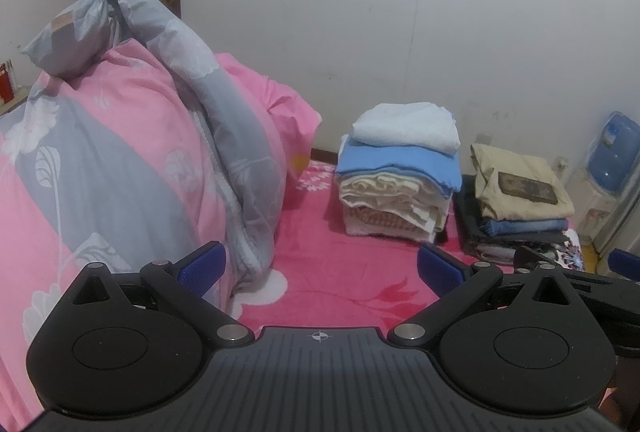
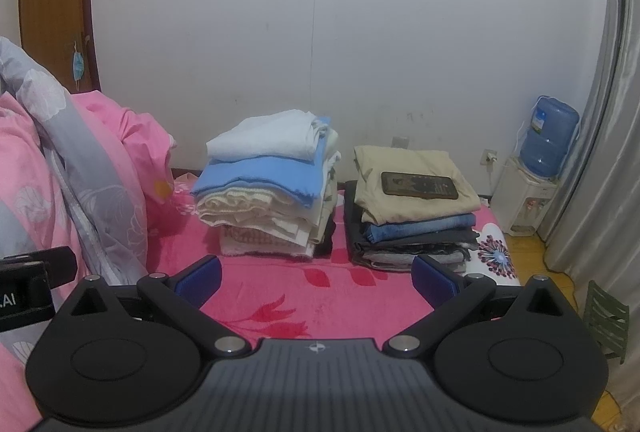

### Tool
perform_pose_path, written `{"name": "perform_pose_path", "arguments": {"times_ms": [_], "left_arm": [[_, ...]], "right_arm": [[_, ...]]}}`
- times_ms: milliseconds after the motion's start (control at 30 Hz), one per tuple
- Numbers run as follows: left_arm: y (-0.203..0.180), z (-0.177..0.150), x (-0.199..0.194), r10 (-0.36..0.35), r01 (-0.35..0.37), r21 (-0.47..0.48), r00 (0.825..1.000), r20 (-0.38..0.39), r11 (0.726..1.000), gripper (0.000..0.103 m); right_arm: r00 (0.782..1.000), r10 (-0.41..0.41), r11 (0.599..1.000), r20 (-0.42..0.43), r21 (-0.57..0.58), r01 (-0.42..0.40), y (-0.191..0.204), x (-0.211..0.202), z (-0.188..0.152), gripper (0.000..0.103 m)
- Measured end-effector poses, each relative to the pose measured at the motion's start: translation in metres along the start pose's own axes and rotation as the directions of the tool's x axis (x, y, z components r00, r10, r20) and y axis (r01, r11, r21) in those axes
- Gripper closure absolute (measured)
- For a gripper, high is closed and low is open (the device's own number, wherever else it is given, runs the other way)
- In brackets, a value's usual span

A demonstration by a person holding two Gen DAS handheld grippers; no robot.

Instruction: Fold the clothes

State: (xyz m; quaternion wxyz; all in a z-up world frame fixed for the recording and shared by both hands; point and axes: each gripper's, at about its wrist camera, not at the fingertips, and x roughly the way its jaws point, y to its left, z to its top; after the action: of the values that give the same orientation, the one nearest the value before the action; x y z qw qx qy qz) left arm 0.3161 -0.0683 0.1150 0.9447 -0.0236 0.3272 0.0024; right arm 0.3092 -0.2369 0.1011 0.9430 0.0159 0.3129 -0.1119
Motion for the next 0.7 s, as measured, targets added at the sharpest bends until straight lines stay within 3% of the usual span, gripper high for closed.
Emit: {"name": "perform_pose_path", "arguments": {"times_ms": [700], "left_arm": [[0.0026,-0.0007,0.0,0.0,0.0,0.003,1.0,0.004,1.0,0.0]], "right_arm": [[1.0,-0.005,1.0,-0.003,-0.006,0.005,0.0046,-0.0013,-0.0019,0.0]]}}
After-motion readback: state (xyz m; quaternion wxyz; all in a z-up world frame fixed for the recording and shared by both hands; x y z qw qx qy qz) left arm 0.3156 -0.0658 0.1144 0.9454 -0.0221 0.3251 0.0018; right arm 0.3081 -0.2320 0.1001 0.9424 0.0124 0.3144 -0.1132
